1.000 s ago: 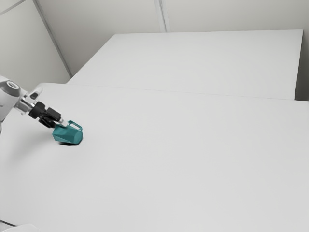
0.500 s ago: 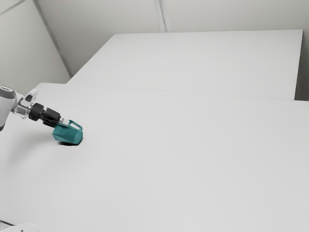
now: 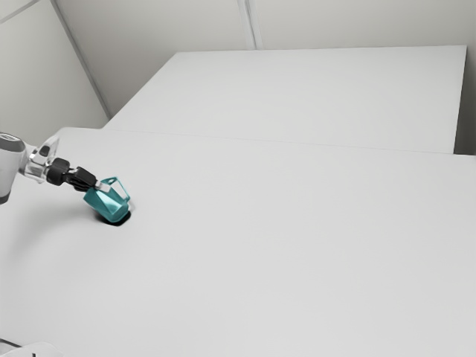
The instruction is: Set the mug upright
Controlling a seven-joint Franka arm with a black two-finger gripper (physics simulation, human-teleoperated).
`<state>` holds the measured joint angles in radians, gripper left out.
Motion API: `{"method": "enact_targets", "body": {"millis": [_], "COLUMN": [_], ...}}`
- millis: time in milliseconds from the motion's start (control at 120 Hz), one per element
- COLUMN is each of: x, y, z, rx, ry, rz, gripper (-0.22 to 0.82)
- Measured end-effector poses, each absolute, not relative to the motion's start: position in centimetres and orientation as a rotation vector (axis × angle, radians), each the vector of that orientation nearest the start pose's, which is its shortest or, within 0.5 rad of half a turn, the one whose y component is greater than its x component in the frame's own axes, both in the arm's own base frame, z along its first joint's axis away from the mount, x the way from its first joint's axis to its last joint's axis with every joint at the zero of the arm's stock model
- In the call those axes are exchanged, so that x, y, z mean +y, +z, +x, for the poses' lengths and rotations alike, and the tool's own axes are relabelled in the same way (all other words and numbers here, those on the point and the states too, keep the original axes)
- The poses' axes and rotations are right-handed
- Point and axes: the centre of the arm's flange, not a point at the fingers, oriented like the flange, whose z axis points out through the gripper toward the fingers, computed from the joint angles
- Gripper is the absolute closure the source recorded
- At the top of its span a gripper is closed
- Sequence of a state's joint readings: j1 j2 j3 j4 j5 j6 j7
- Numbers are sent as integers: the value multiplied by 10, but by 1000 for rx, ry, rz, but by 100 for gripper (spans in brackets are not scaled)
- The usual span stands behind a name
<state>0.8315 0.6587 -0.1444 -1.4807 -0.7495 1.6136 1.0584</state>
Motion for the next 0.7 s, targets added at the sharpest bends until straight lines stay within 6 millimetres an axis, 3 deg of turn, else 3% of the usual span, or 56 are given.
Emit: {"method": "enact_targets", "body": {"millis": [267, 400, 558, 700], "x": [376, 373, 364, 346], "y": [292, 300, 320, 364], "z": [549, 551, 555, 563], "rx": [-142, -161, -202, -285], "ry": [373, 376, 386, 401], "rz": [2196, 2192, 2189, 2232], "gripper": [72, 77, 78, 79]}}
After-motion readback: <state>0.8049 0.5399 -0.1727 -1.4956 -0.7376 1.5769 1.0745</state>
